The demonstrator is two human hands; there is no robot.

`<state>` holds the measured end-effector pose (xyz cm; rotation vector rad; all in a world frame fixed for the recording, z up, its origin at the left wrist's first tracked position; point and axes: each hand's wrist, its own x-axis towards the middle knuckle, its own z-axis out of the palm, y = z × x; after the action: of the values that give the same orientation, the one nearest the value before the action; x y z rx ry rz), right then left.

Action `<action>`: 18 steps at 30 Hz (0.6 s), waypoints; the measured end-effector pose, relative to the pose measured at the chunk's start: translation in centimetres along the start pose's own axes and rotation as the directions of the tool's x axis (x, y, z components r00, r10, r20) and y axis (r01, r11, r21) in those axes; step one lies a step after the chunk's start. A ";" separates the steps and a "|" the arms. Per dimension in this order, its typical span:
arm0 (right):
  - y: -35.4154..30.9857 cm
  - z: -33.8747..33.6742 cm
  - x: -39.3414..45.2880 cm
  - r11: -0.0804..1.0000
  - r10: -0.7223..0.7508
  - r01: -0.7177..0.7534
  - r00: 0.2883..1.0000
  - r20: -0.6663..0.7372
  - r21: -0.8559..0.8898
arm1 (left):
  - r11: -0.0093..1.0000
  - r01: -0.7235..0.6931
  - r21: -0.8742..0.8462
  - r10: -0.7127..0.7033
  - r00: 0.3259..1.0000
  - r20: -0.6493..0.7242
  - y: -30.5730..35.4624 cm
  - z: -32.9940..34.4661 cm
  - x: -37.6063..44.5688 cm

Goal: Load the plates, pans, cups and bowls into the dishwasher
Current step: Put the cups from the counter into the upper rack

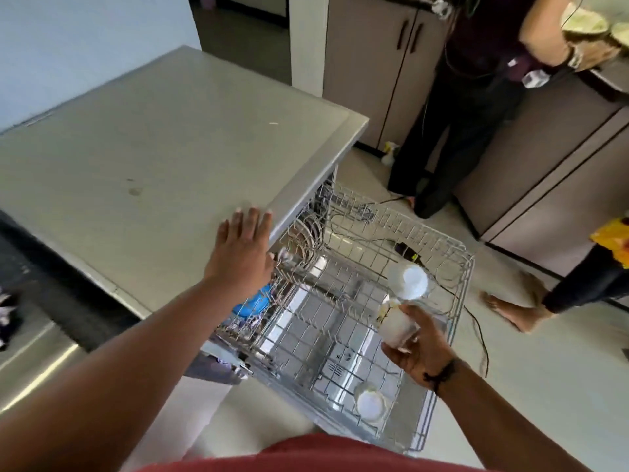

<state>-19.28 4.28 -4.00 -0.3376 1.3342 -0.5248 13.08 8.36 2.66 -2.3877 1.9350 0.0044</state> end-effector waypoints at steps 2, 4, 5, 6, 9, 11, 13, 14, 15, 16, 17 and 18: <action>1.0 0.1 1.6 0.985 0.032 -0.034 0.999 -0.013 -0.167 | 1.000 -0.011 0.017 0.011 1.000 -0.006 0.1 -0.2 -0.1; 2.4 0.5 2.8 0.919 0.036 -0.035 0.999 -0.006 -0.392 | 1.000 -0.011 0.026 0.011 1.000 -0.006 0.2 -0.3 -0.2; 3.2 0.7 3.5 0.865 0.012 -0.010 1.000 0.001 -0.502 | 1.000 -0.008 0.029 0.008 1.000 -0.004 0.2 -0.2 -0.1; 4.0 1.0 4.1 0.800 -0.031 0.034 0.999 0.016 -0.599 | 1.000 -0.002 0.027 0.002 1.000 -0.001 0.2 -0.2 0.0; 6.2 1.8 5.1 0.275 -0.179 0.249 0.962 0.205 -0.929 | 1.000 0.014 0.018 -0.014 1.000 -0.002 0.2 -0.1 0.1; 7.8 2.2 5.8 -0.266 -0.157 0.348 0.905 0.396 -0.899 | 1.000 0.016 0.027 -0.016 1.000 0.000 0.2 -0.1 0.1; 9.4 2.6 6.3 -0.539 -0.054 0.397 0.864 0.500 -0.743 | 0.999 0.022 0.031 -0.022 1.000 0.003 0.2 -0.1 0.1; 10.0 2.8 6.6 -0.594 -0.005 0.409 0.859 0.512 -0.692 | 0.999 0.023 0.033 -0.023 1.000 0.002 0.3 -0.2 0.1; 10.6 2.9 6.8 -0.618 0.036 0.419 0.860 0.508 -0.665 | 0.999 0.024 0.034 -0.025 1.000 0.002 0.3 -0.2 0.1; 11.1 3.1 7.1 -0.630 0.070 0.426 0.864 0.499 -0.649 | 0.999 0.024 0.032 -0.024 1.000 0.000 0.3 -0.2 0.1; 11.5 3.3 7.3 -0.640 0.097 0.433 0.865 0.493 -0.634 | 0.999 0.025 0.029 -0.025 1.000 -0.001 0.3 -0.2 0.1; 11.9 3.6 7.4 -0.649 0.114 0.438 0.864 0.490 -0.622 | 0.999 0.026 0.028 -0.026 1.000 -0.002 0.3 -0.1 0.1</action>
<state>-12.70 10.02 -15.58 -2.4606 0.8404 0.8806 12.79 8.23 2.76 -2.3952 1.8920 -0.0259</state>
